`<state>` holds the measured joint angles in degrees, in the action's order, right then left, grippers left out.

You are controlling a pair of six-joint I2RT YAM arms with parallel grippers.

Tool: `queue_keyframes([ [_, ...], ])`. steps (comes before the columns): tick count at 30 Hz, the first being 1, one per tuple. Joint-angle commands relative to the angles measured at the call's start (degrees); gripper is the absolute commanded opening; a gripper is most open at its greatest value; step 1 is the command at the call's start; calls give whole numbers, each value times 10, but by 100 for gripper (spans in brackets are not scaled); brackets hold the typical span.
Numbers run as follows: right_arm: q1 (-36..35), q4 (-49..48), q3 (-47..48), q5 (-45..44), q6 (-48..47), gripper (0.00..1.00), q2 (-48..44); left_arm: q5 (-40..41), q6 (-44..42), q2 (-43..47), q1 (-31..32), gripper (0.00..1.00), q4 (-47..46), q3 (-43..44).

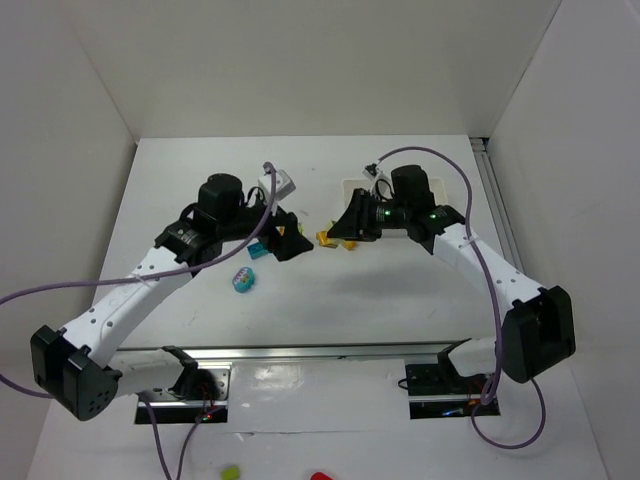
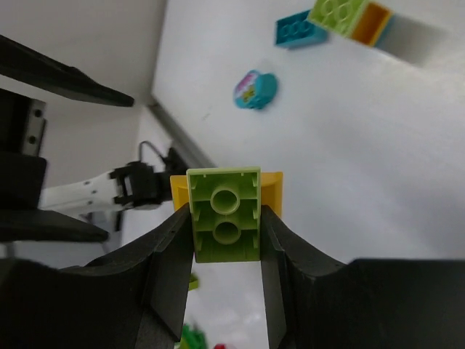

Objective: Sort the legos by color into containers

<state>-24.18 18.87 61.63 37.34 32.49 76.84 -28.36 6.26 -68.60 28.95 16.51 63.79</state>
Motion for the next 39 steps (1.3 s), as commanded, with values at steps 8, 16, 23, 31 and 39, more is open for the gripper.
queue_keyframes([
  [8,5,-221,-24,208,219,15,23,80,-102,29,95,95,-91,-54],
  [16,5,-205,-18,208,214,15,29,94,-85,29,101,82,-133,-65],
  [23,-1,-205,-24,203,209,15,34,88,-74,16,101,69,-149,-60],
  [31,5,-133,2,191,143,15,39,102,-63,11,101,0,-142,-49],
  [39,137,-48,16,171,76,15,21,119,-88,37,101,0,-111,-69],
])
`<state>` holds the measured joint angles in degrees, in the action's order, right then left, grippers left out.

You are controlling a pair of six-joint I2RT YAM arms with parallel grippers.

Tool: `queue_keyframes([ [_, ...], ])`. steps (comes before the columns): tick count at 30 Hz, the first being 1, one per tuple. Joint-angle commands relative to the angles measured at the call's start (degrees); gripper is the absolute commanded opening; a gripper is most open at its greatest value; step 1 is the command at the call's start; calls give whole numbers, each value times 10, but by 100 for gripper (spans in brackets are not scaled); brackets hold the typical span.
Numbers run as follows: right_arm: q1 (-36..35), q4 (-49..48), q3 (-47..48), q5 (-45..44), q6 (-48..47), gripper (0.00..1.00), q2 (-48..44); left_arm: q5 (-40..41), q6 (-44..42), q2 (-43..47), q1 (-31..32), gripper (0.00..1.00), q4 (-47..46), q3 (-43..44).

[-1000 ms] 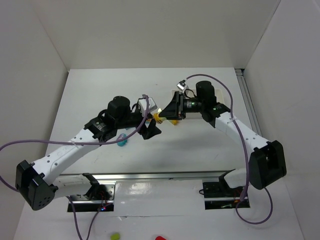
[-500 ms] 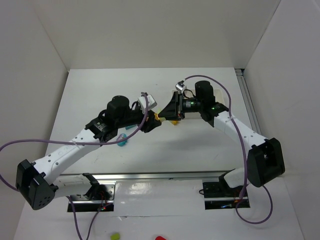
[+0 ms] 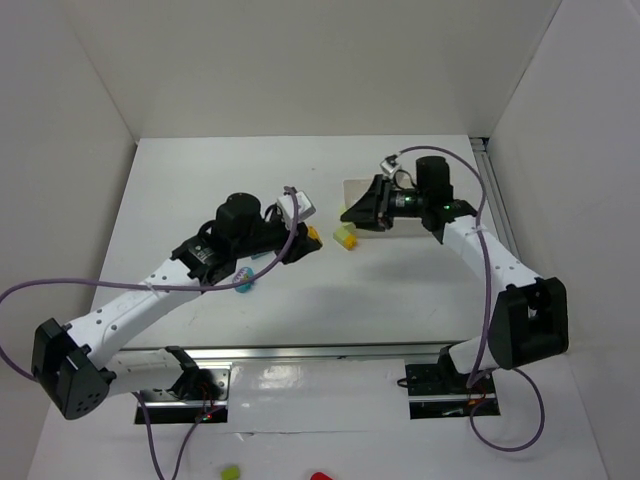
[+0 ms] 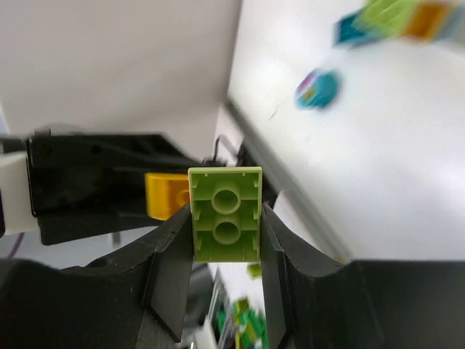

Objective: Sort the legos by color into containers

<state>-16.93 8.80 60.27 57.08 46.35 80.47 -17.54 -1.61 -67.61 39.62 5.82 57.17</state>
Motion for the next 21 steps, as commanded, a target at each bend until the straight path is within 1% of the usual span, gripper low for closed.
queue_keyframes([
  [1,76,53,29,-27,-75,15,-15,11,-9,28,-6,0,-4,-3],
  [3,93,82,49,-51,-90,15,-9,11,-9,28,-6,0,2,-3],
  [5,112,83,49,-76,-95,15,4,17,-4,28,-6,0,8,-3],
  [6,118,101,66,-98,-105,15,4,17,1,28,-6,0,8,-3],
  [7,118,120,79,-175,-118,15,13,17,1,28,-6,0,8,-3],
  [8,118,144,95,-230,-149,15,24,26,18,20,-6,0,8,5],
  [9,118,188,125,-292,-160,15,29,31,26,13,-6,0,22,21],
  [10,112,200,134,-418,-169,17,29,40,38,-8,-11,0,30,31],
  [11,105,207,139,-472,-175,17,38,40,56,-21,-11,0,41,44],
  [13,105,207,139,-550,-183,17,51,40,73,-49,-11,0,79,88],
  [14,105,207,139,-610,-193,17,68,48,91,-82,-16,0,94,107],
  [15,105,207,146,-632,-199,17,78,43,99,-100,-16,0,110,143],
  [17,105,207,163,-674,-210,17,100,43,115,-131,-16,0,146,177],
  [18,105,207,163,-681,-216,17,118,37,128,-157,-16,0,151,200],
  [21,105,194,169,-669,-227,18,149,37,143,-184,-22,0,157,225],
])
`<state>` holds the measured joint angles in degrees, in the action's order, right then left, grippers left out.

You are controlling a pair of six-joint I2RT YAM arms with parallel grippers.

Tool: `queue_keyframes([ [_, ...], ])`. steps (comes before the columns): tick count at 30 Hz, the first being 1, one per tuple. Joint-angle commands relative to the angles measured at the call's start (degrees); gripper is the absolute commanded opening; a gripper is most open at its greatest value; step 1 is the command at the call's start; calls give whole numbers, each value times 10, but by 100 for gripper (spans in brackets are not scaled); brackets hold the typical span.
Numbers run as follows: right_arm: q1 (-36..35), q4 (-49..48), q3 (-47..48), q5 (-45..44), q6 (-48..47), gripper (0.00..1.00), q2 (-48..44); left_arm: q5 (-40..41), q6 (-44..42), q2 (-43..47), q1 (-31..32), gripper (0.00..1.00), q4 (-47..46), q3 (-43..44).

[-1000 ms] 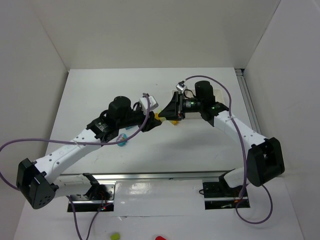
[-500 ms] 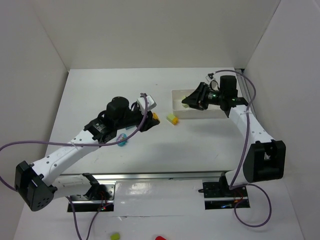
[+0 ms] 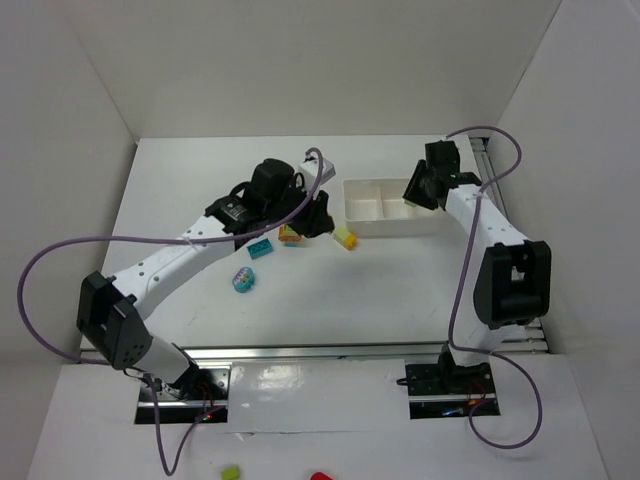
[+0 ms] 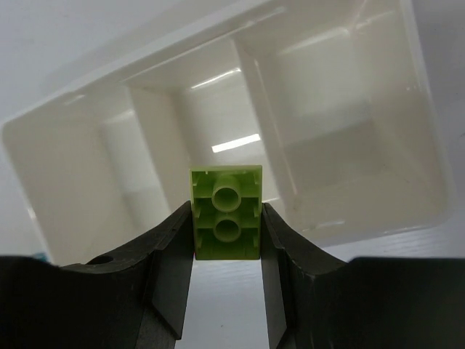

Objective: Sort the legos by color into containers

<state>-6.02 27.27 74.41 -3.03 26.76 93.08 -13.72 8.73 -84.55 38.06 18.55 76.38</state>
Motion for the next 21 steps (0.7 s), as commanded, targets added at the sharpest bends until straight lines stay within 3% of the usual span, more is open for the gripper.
queue_keyframes([
  [1,-4,3,33,-68,-31,18,28,-1,45,-15,-6,0,30,43],
  [9,-9,-29,53,-34,-31,20,77,-1,70,-60,-6,0,30,82],
  [15,-35,-42,83,-29,-49,34,112,22,107,-124,-6,0,30,143],
  [21,-40,-24,100,-42,-49,80,113,46,133,-256,-6,0,54,269],
])
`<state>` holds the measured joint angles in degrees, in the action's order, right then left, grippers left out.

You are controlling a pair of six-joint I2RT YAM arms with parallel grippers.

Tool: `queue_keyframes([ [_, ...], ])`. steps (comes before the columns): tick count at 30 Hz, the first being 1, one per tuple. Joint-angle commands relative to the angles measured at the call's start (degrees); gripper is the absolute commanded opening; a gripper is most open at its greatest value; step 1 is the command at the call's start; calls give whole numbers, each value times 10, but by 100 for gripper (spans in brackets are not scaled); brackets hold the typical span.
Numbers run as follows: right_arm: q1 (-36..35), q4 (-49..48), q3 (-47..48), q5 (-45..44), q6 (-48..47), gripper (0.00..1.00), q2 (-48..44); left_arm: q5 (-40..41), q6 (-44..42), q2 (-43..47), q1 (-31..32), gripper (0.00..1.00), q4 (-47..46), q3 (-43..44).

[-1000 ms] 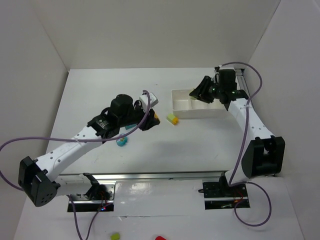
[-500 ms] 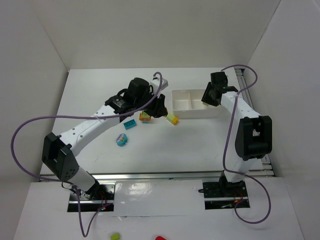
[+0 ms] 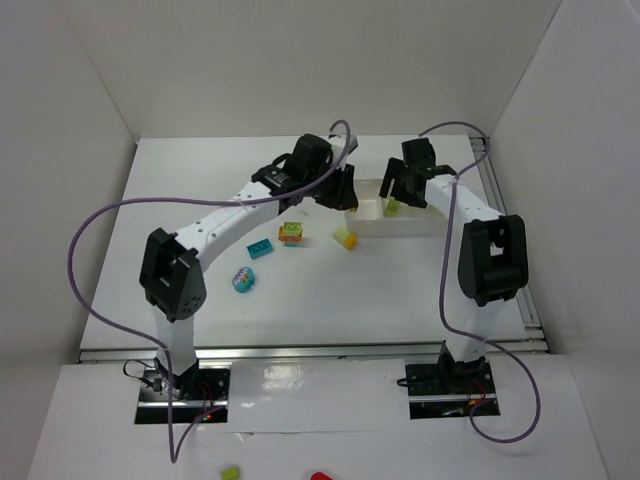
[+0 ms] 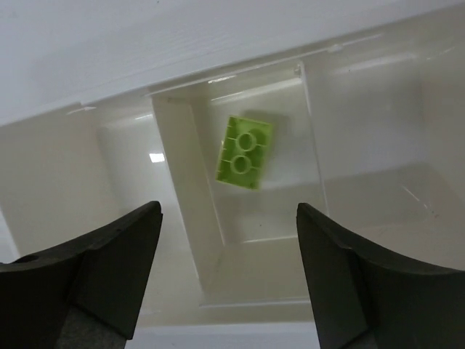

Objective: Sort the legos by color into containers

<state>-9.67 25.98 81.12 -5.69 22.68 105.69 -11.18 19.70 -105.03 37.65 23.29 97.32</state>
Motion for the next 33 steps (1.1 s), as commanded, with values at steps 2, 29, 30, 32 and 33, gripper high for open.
queue_keyframes([
  [2,-3,-18,25,-23,5,83,-39,31,24,-87,3,0,24,96],
  [29,-211,-34,-221,35,-25,83,-341,240,27,125,-87,100,89,-62],
  [30,-259,-39,-212,28,-32,83,-327,234,35,152,-104,100,97,-88],
  [32,-303,-45,-183,13,-46,83,-281,251,52,210,-148,99,149,-145],
  [33,-340,-45,-173,8,-46,83,-263,263,57,226,-163,99,165,-163],
])
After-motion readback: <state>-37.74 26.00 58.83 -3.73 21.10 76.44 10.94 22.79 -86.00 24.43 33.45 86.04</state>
